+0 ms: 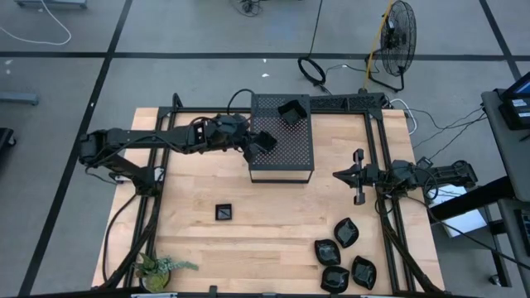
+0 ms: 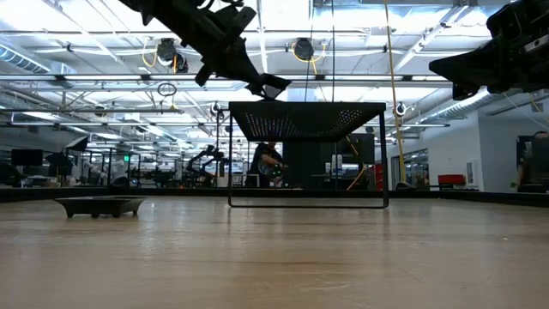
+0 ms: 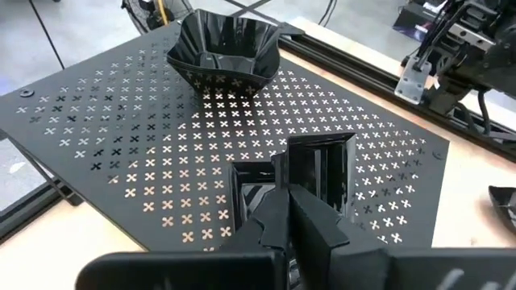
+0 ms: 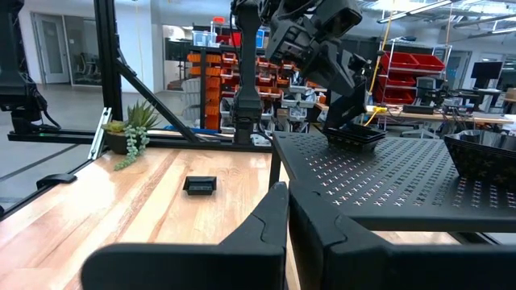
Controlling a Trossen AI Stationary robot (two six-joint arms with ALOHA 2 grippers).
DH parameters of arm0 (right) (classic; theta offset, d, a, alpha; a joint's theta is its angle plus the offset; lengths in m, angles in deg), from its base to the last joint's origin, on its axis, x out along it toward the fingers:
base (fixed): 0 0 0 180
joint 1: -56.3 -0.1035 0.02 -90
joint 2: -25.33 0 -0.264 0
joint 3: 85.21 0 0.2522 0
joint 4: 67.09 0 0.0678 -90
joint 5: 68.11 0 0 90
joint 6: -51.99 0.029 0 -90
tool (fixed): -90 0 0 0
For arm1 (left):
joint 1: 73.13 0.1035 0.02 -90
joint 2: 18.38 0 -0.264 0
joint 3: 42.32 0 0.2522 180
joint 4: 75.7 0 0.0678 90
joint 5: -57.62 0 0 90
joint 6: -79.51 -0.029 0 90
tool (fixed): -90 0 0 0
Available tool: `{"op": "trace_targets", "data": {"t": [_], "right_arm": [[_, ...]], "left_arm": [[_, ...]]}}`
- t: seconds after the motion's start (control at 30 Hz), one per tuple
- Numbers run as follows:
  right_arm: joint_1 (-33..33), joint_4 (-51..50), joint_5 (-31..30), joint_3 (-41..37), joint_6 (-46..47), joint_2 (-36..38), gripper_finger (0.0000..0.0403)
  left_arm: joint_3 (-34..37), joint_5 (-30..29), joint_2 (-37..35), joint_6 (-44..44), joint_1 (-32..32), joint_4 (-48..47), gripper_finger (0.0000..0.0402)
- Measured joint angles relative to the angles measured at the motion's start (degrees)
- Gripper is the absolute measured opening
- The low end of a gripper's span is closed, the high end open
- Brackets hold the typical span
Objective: Pick & Place Mini shaped plates
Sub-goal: Stack the square plate on top of the square plate on the shelf
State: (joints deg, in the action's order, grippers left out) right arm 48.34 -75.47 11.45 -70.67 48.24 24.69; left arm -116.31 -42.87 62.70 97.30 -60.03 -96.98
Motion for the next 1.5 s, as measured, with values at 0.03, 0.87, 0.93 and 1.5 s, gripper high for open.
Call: {"op": "trace_targets", "data": {"t": [0.03,0.87,0.93,1.5], "right_arm": [[0.0,0.0,0.0,0.0,0.0,0.0,0.0],[0.0,0.0,0.0,0.0,0.0,0.0,0.0],[0.0,0.0,0.0,0.0,0.0,0.0,0.0],[0.0,0.0,0.0,0.0,0.0,0.0,0.0]], "left_arm": [[0.0,0.0,0.0,-0.3,0.0,0.1,0.0013],[0.0,-3.6,0.0,-4.2,0.0,0.5,0.0004],[0.0,-3.6,0.0,-4.2,0.0,0.5,0.0007],[0.0,-9.4,0.0,-1.1,-1.2,-9.3,0.0048]]}}
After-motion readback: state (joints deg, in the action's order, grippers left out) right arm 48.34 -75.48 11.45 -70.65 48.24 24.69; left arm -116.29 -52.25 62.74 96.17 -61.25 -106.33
